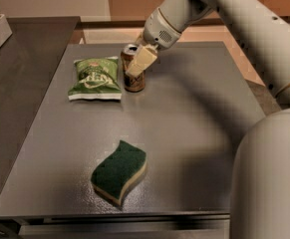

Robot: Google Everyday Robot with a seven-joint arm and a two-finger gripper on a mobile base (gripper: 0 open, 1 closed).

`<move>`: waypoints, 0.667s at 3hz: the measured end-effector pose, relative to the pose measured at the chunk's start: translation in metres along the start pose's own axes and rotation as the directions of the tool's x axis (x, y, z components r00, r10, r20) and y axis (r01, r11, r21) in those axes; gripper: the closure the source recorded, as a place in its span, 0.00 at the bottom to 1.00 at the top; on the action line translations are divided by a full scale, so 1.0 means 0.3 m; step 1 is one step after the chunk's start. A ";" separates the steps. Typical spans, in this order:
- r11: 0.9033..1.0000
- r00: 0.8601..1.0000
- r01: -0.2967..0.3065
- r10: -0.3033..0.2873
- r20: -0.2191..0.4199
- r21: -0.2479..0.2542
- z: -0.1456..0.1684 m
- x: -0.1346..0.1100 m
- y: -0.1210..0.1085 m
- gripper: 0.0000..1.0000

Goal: Move orange can near green jalapeno chip bag

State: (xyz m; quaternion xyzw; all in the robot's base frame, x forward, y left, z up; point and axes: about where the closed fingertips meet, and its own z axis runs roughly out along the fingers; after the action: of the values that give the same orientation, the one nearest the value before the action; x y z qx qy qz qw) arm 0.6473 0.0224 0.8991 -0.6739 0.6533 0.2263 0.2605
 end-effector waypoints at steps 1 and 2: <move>1.000 1.000 0.001 -0.001 0.001 -0.002 0.009 -0.002 -0.002 0.34; 1.000 1.000 0.001 -0.001 0.002 -0.005 0.020 -0.004 -0.003 0.10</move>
Offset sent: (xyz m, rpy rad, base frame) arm 0.0005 0.0021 -0.0015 0.0010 0.0008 0.0020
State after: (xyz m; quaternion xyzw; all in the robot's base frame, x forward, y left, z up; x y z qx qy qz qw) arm 0.6484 0.0271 0.8954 -0.6748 0.6519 0.2285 0.2596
